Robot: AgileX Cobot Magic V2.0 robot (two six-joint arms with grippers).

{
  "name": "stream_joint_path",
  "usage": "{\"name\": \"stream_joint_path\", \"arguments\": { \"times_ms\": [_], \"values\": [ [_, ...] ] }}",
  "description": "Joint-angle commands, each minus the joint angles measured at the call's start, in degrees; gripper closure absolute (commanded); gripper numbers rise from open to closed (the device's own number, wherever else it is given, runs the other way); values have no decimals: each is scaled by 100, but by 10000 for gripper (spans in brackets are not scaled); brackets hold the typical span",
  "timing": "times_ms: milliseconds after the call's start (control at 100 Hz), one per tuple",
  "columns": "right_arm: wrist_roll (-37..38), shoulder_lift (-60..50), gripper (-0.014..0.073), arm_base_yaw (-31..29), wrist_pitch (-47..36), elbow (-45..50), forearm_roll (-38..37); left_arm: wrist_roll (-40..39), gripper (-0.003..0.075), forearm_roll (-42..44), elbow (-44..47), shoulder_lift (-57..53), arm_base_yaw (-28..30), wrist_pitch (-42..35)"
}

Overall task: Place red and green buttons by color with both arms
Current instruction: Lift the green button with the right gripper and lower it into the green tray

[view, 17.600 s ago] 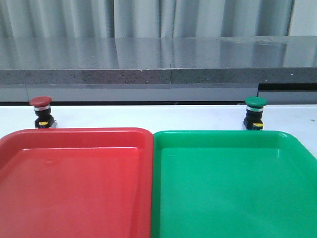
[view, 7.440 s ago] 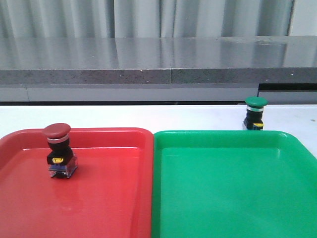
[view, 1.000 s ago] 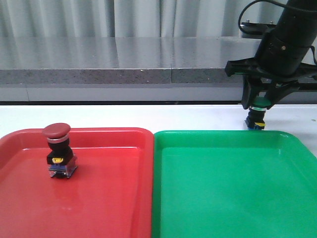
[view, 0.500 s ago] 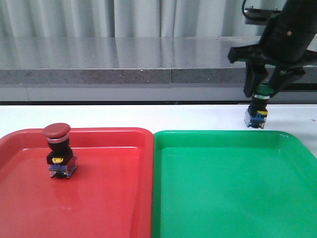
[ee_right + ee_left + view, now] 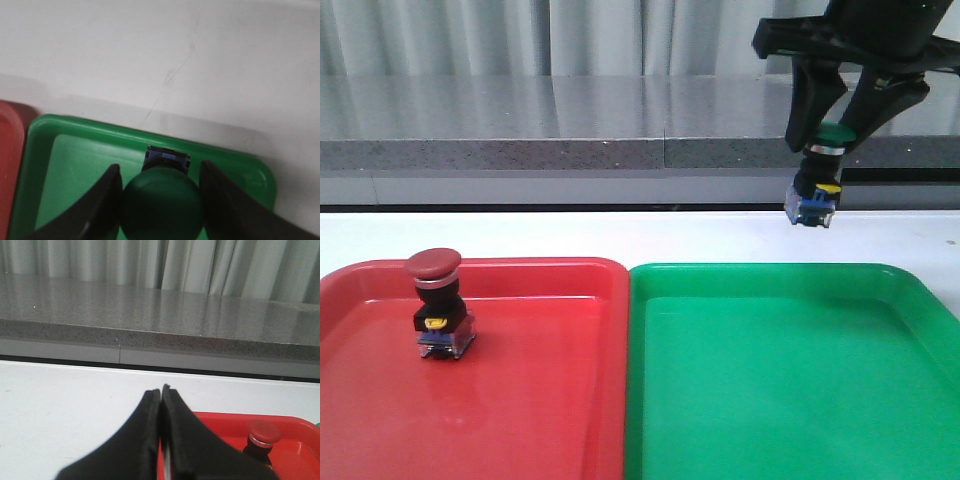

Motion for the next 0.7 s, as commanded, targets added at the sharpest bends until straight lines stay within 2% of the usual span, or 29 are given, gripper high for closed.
{"name": "stream_joint_path", "arguments": {
  "times_ms": [0,210,510,690],
  "values": [
    [127,-309,354,160,-225,52,-13,-18,739,-23,233,-176,18,-470],
    [321,-309,354,480,-644,577,-19,-18,739,-23,233,-176,18,-470],
    [354,-277,354,485,-1207,1206,-39,-18,739,-23,233,-176,18,-470],
    [354,-57,354,485,-1237,1264,-39,-18,739,-23,233,-176,18,-470]
  ]
}}
